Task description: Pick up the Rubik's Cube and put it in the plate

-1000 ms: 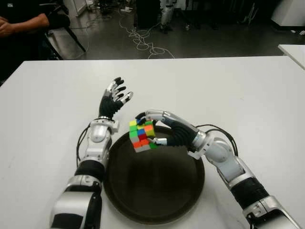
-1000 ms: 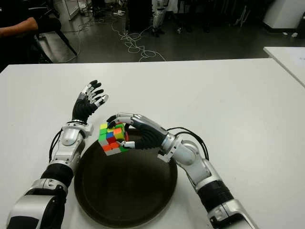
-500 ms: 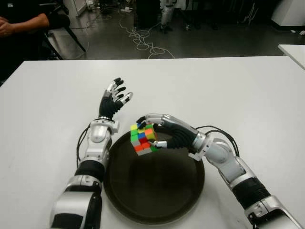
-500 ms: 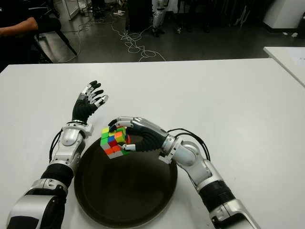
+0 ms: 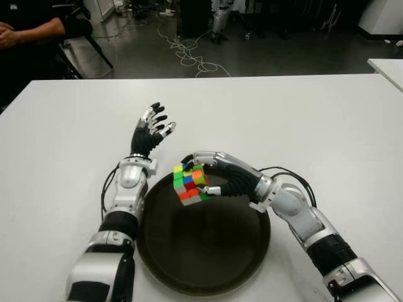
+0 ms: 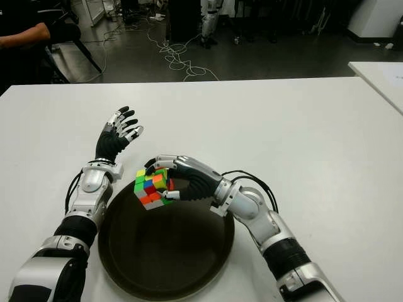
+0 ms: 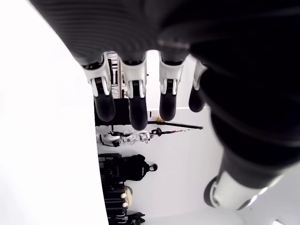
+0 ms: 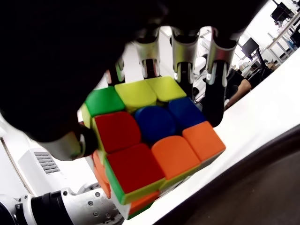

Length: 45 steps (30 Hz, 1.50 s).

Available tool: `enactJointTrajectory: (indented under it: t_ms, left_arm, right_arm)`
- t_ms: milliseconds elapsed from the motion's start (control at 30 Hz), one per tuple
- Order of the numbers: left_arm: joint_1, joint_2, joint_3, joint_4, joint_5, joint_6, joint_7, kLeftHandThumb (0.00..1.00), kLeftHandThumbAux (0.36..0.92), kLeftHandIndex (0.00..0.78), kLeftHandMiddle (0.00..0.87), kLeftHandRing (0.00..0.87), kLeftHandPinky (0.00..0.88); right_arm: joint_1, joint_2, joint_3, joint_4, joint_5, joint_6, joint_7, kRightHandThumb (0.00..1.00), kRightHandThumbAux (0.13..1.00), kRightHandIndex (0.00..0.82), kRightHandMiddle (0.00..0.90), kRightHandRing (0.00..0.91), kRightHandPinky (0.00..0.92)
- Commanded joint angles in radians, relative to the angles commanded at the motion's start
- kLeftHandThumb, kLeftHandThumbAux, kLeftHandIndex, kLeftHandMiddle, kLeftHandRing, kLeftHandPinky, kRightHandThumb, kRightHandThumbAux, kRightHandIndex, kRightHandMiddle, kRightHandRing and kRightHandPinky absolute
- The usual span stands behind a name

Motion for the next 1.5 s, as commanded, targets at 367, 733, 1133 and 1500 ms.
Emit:
enactJointTrajectory:
  t_ms: [367,733,1133,1500]
  left_arm:
    - [0.000,-0.002,0.002,-0.001,-0.005,-0.001,-0.005,0.146,0.741,0.110,0.142,0.139,0.148]
    - [-0.005,0.001,0.000,0.006,0.000,0.000,-0.003,0.158,0.764,0.117,0.151,0.131,0.133]
    - [-0.005,0.003,-0.001,0.008,0.002,-0.001,-0.002,0.135,0.762,0.121,0.161,0.138,0.127]
    - [-0.002,-0.001,-0.001,0.005,0.003,-0.005,0.005,0.141,0.759,0.111,0.155,0.137,0.128]
  right_arm:
    - [-0.013,-0.032,0.022,-0.028,-0.091,0.040,-0.006,0.267,0.698,0.106,0.060,0.037,0.037]
    - [-0.011,-0.058,0.040,-0.082,-0.107,0.108,0.043,0.008,0.620,0.016,0.000,0.000,0.000]
    - [-0.005,-0.076,0.055,-0.119,-0.124,0.142,0.051,0.000,0.528,0.000,0.000,0.000,0.000]
    - [-0.001,-0.089,0.062,-0.139,-0.133,0.151,0.049,0.000,0.514,0.000,0.000,0.000,0.000]
